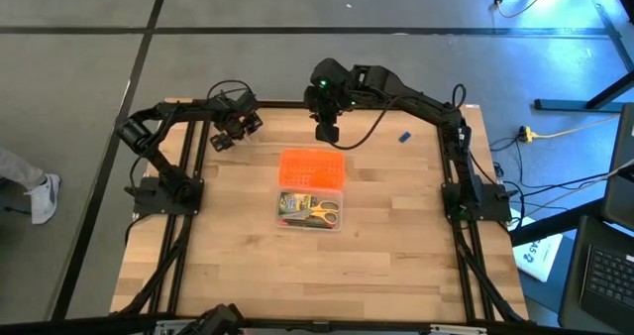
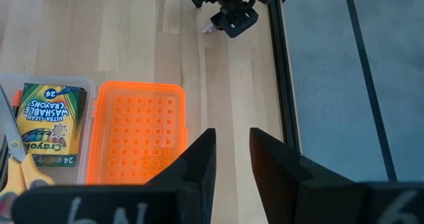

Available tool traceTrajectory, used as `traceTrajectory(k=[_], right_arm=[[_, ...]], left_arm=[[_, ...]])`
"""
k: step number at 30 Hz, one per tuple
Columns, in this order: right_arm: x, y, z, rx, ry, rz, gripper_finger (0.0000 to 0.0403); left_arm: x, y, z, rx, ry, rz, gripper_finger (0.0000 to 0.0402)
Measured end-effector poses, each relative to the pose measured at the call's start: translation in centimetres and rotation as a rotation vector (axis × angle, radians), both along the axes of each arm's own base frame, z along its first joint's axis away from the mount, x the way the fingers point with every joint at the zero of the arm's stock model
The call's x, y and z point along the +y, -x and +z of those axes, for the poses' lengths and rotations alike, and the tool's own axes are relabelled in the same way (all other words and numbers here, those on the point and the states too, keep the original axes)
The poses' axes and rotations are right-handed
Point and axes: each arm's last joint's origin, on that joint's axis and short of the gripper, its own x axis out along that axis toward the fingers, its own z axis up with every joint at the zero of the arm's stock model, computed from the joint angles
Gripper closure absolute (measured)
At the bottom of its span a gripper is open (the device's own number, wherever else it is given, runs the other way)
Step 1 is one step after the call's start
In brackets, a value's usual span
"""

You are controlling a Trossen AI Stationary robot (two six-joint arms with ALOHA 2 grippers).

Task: Pack school essentials
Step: Put the pink pen into the supply box

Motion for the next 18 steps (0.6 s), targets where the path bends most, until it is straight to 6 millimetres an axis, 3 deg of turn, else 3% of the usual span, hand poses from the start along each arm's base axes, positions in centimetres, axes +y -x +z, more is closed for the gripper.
traceTrajectory(k=[9,18], right_arm=[[0.0,0.0,0.0,0.000,0.000,0.000,0.0308],[0.0,0.0,0.0,-0.001,0.001,0.000,0.0308]], left_arm=[[0.3,-1.1,0.4,-0.038,-0.051,-0.025,0.0157],[0.4,-1.2,-0.1,-0.024,-0.032,-0.027,0.0168]])
